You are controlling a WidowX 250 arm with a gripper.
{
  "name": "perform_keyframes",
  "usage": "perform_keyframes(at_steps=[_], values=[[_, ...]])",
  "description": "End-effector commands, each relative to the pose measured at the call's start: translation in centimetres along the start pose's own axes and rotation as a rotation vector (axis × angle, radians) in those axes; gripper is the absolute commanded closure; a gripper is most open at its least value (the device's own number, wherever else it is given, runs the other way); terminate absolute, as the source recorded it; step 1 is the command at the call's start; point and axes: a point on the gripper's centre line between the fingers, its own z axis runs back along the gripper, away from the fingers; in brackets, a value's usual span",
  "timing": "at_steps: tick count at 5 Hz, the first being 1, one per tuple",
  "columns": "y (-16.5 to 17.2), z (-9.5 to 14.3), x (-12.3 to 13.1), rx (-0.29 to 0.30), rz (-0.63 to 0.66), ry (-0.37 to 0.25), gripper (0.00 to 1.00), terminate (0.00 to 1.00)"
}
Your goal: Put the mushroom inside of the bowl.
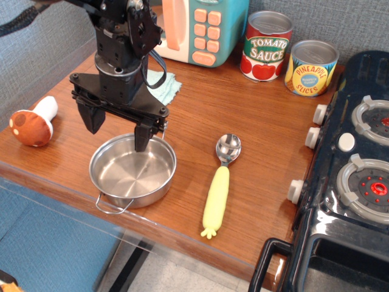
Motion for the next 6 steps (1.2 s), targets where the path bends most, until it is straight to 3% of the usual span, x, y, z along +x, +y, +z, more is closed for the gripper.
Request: perform_keyframes(at_steps=[1,2,4,5,6], values=[[0.0,0.0,0.0,0.000,0.000,0.000,0.00,0.00],[3.0,0.4,0.1,0.005,0.055,-0.003,0.00,0.00],[12.2,-0.3,-1.4,0.079,0.231,0.051,0.00,0.00],[14.4,-3.2,-2.0,0.067,0.282,0.116,0.00,0.00],[13.7,-5.6,-1.1,0.037,0.269,0.168,0.00,0.00]])
